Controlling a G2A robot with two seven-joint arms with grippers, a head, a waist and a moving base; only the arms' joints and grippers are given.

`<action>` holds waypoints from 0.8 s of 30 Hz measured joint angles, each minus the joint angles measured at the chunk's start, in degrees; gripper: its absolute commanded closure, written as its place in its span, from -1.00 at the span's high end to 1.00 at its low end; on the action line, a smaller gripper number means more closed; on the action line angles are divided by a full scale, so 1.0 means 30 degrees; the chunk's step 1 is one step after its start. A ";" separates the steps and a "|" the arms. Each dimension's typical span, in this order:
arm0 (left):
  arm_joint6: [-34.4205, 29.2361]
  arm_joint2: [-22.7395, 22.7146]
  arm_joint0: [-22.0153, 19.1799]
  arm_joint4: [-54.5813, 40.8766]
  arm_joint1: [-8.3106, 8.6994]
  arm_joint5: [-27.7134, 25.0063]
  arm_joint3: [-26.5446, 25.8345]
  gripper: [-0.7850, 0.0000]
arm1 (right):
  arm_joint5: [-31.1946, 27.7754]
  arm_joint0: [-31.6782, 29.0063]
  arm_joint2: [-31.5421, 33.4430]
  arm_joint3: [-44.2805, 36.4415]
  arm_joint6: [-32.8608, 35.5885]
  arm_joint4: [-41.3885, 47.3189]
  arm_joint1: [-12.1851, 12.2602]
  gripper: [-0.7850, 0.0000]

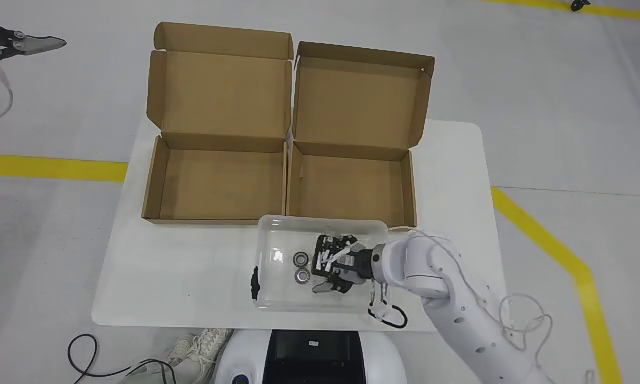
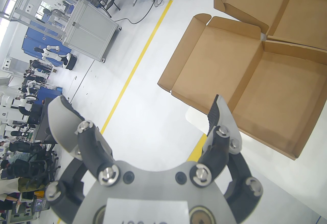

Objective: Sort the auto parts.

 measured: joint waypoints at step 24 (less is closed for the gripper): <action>0.0000 0.0000 0.0000 0.0000 0.0000 0.0000 0.0000 1.00 | 0.3040 0.1918 -0.2860 0.1780 0.2026 0.0030 -0.0230 0.16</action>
